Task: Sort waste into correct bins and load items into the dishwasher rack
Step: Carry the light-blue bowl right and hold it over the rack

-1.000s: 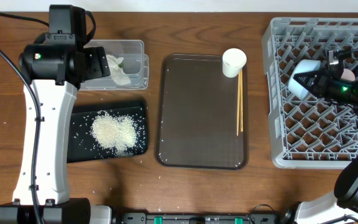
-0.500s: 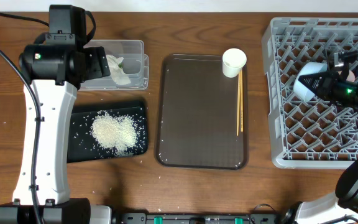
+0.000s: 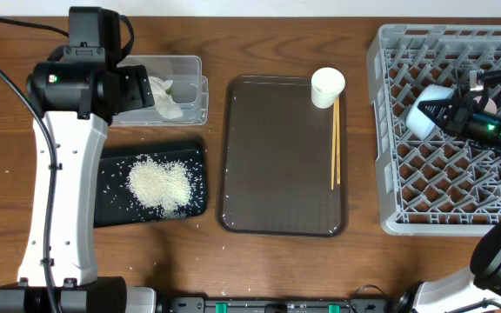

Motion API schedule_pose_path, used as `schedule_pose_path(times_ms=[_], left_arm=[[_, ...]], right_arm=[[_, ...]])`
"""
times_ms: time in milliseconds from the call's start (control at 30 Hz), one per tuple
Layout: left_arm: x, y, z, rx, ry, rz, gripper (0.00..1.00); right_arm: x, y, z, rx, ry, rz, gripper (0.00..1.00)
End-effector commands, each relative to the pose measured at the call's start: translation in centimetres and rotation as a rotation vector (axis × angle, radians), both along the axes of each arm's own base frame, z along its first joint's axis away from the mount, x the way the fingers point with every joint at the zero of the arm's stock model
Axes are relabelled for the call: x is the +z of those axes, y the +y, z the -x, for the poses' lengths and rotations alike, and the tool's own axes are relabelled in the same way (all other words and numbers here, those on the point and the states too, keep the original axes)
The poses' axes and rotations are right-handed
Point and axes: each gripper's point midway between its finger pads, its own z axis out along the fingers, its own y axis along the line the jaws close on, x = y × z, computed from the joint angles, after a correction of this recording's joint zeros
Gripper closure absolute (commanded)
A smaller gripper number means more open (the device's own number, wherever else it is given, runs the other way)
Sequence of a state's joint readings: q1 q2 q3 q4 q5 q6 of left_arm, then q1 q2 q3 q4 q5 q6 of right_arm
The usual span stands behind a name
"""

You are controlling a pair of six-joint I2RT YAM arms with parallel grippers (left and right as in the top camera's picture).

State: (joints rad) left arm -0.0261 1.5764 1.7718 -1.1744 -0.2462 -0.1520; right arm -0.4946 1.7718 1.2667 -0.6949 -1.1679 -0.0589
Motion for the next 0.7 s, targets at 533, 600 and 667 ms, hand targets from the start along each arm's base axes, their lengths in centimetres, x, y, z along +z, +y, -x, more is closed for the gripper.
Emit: schedule_pose_path(times_ms=[533,600,667], left_arm=[[0.2,0.3,0.2,0.001,-0.001,-0.012,0.04],[0.2,0.3,0.2,0.001,-0.001,-0.012,0.04],[0.2,0.3,0.2,0.001,-0.001,-0.012,0.04]], right_arm=[[-5.8,-2.7,1.3,-0.099,0.231,0.141,0.90],[-5.7,-3.4,1.7,-0.128,0.258,0.154,0.88],[-5.3,-3.9,2.0,-0.150,0.267,0.157,0.88]])
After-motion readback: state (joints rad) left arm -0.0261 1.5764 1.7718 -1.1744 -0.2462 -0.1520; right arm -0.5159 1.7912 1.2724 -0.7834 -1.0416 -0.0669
